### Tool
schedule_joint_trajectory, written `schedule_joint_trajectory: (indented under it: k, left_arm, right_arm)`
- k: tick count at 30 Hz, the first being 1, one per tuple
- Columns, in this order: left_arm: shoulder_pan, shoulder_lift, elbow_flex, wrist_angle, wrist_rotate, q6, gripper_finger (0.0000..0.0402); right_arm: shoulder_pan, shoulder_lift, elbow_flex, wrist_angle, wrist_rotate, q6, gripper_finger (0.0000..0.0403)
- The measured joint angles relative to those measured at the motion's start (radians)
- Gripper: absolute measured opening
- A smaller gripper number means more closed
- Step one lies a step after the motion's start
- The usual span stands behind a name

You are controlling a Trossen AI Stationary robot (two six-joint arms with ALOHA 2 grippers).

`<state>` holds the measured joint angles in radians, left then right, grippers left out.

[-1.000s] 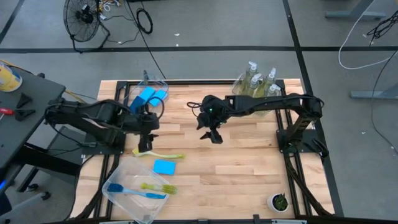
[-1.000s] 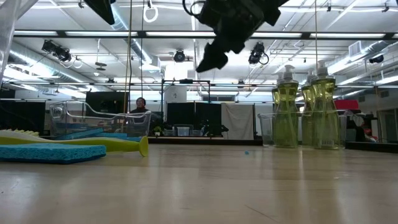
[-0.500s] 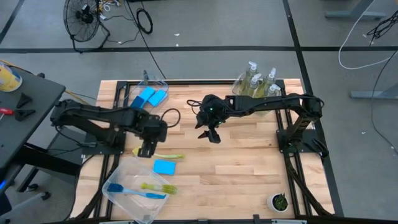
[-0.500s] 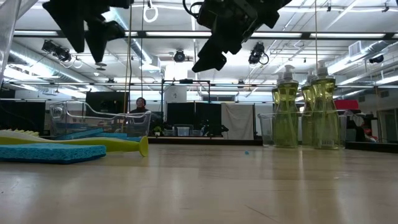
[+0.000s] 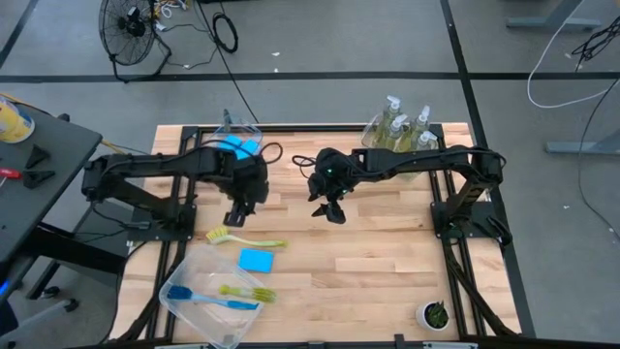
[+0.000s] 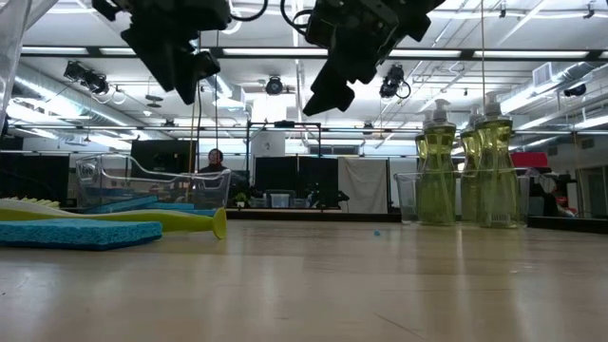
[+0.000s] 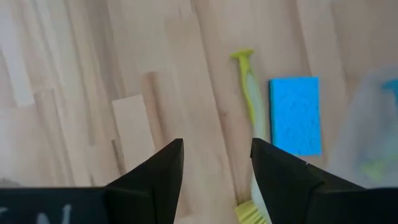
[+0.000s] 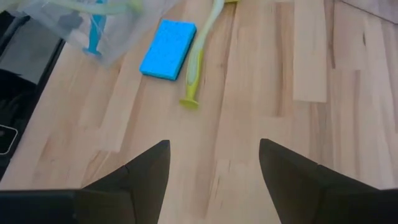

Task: Pick & Place Kitchen Sink Supplies
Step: Put the yellow dish brush into the white bin

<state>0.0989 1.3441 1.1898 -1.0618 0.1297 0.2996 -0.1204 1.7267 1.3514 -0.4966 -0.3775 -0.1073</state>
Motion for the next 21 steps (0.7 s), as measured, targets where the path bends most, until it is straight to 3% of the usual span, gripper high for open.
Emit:
schedule_joint_trajectory:
  k: [4,12,21]
  left_arm:
    - [0.019,0.026,-0.021,0.048,0.069,-0.005,0.0193]
    - [-0.023,0.128,-0.053,0.187,0.104,-0.062,0.0193]
    - [-0.072,0.217,-0.054,0.209,0.153,-0.106,0.0193]
  right_arm:
    - [0.0,0.0,0.0,-0.008,0.004,0.0,0.0247]
    - [0.0,0.0,0.0,-0.038,0.079,-0.006,0.0247]
    - [-0.005,0.0,0.0,-0.129,0.137,-0.115,0.0247]
